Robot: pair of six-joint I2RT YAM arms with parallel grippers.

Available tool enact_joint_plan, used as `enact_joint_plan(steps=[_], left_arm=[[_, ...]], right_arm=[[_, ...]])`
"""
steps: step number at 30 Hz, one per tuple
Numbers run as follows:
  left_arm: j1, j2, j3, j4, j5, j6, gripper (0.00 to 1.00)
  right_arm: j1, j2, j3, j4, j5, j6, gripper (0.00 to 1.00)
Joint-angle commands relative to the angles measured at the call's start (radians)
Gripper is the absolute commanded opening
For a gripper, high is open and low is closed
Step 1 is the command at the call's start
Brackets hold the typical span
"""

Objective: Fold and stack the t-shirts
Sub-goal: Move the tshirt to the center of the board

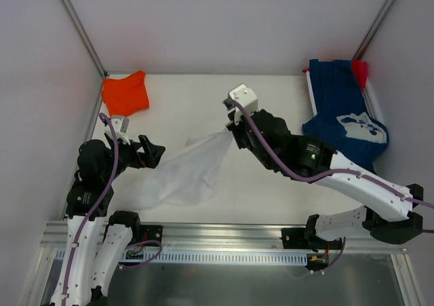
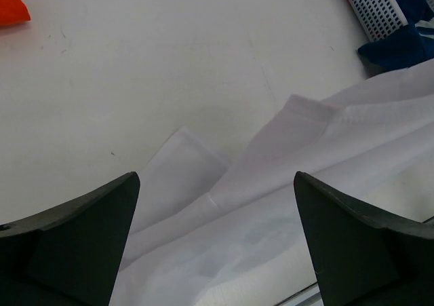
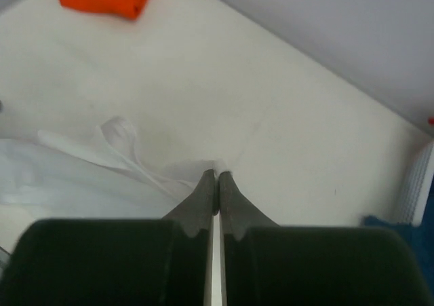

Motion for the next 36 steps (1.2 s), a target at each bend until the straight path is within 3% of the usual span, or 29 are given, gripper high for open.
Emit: enact_joint_plan(steps=[1,10,18,25,32,36], left_arm=[[-0.009,0.002,0.011,0.016,-0.001,0.024,0.99],[-0.011,0.022,0.012,0.022,0.057,0.025,0.99],[-0.026,0.077,0.017,0.062,0.204,-0.015,0.99],[-0.069,0.114,-0.010,0.111,0.314,-0.200,0.99],[-0.264,0.143,-0.139,0.135,0.228,-0.295,0.99],[-0.567,0.245,-0.147,0.134,-0.023,-0.320,0.99]], right_arm=[[-0.042,-0.145,-0.120,0.083,0.091,0.123,0.00],[-0.049,-0.280,-0.297,0.068,0.206,0.167,0.00],[-0.081,-0.254,-0.323,0.042,0.287,0.138,0.00],[-0.267,-0.200,-0.365,0.045,0.125,0.223,0.00],[-0.356,-0.090,-0.388,0.052,0.093,0.221,0.00],[-0.564,-0.012,-0.357,0.062,-0.080,0.241,0.00]])
